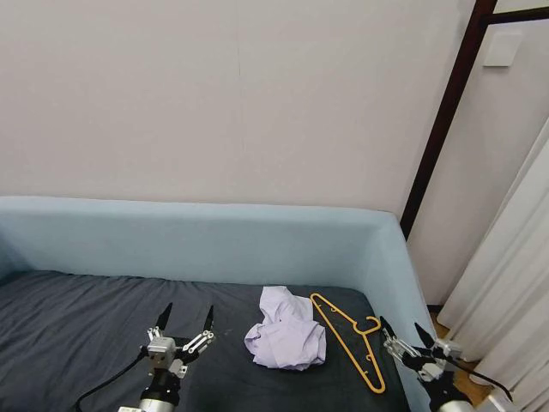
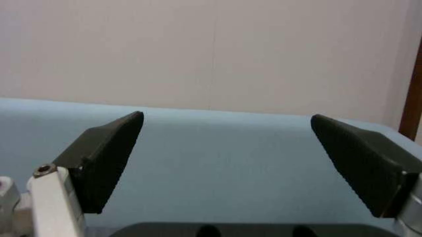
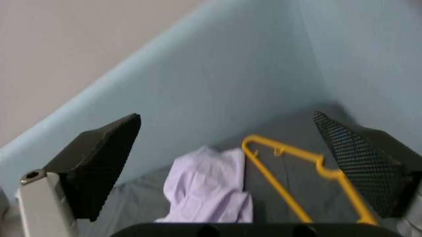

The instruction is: Pick up the clothes from the sofa and hang them on the clothes hanger.

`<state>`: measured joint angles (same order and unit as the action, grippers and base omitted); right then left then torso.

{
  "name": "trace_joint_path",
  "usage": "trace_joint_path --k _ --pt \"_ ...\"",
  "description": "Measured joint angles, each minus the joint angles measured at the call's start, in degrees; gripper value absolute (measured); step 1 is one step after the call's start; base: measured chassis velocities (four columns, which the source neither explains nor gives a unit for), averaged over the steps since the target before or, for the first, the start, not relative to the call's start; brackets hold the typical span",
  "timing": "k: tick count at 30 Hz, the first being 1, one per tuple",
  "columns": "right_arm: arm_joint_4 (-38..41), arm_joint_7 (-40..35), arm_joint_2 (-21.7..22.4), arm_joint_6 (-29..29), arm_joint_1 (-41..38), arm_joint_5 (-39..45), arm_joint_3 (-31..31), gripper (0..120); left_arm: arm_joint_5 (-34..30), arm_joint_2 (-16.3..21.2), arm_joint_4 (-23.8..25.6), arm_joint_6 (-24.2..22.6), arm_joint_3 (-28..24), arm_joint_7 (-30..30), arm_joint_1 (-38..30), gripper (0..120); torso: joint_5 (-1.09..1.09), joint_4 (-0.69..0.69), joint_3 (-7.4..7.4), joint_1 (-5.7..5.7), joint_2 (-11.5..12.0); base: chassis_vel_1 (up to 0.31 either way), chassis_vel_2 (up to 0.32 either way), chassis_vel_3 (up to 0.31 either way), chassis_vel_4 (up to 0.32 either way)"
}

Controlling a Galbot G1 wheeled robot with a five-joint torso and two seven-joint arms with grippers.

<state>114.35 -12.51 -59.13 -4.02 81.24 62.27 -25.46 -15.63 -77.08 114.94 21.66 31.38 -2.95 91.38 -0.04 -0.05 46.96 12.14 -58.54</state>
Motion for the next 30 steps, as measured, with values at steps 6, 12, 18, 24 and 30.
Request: trace_joint_path --k 6,12,18,24,30 --pt "-6.9 -12.9 -2.4 -11.6 -13.7 15.3 8.2 100 0.6 -1.8 0.8 1.0 3.7 -0.3 2.0 100 0.0 -0.02 0.0 0.0 0.0 0.0 0.0 0.0 0.0" --pt "-13.7 -13.8 -6.4 -14.1 -19.7 19.7 10.1 100 2.0 -2.8 1.1 1.2 6.5 0.5 2.8 100 0.0 0.0 0.0 0.0 0.0 0.0 0.0 0.0 0.0" --pt "-26.0 -16.1 -14.7 -16.2 -26.2 19.8 10.7 100 2.3 -4.2 2.5 0.7 10.4 1.7 4.3 100 0.0 -0.02 0.0 0.0 0.0 0.0 0.0 0.0 0.0" --pt "-35.9 -15.2 -19.7 -16.7 -30.6 15.0 10.6 100 2.5 -5.8 3.9 0.9 11.3 1.8 5.3 100 0.0 -0.01 0.0 0.0 0.0 0.0 0.0 0.0 0.0" --pt "-42.9 -10.9 -21.2 -15.1 -32.3 6.6 12.0 93 2.5 -6.0 4.6 1.6 12.3 2.3 6.1 100 0.0 -0.02 0.0 0.0 0.0 0.0 0.0 0.0 0.0"
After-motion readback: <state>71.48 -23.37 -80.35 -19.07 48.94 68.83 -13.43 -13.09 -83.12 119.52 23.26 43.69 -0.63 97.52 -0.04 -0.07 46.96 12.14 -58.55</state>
